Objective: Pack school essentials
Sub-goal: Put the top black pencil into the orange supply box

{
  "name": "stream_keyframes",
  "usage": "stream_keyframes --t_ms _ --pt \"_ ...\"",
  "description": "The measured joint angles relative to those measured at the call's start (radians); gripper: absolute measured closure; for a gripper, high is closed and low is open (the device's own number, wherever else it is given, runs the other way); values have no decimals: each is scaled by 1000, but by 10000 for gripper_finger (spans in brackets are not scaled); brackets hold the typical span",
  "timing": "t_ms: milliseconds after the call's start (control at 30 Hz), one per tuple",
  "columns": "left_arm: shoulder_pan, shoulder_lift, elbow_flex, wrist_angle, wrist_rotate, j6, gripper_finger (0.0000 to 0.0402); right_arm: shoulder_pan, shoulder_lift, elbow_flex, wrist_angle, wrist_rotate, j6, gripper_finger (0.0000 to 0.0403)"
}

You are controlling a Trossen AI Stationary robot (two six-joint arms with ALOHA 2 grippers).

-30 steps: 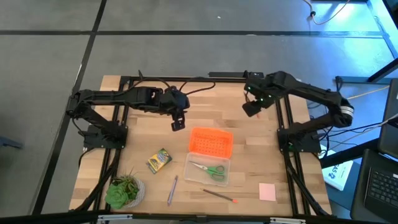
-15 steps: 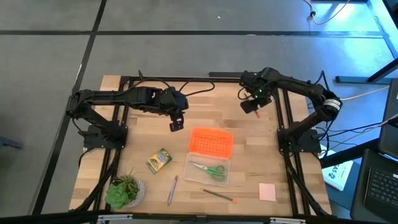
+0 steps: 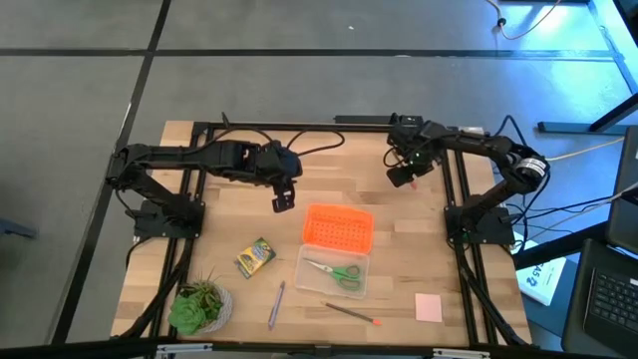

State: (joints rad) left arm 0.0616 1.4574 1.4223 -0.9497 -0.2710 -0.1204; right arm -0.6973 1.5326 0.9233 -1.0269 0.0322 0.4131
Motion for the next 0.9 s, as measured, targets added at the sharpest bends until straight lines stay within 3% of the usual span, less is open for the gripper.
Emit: stream_keyframes --t_ms 433,900 --pt "1 0 0 0 -1 0 328 -27 0 -125 175 2 -30 221" --pt "1 0 0 1 -1 0 328 -27 0 -184 239 1 -82 224"
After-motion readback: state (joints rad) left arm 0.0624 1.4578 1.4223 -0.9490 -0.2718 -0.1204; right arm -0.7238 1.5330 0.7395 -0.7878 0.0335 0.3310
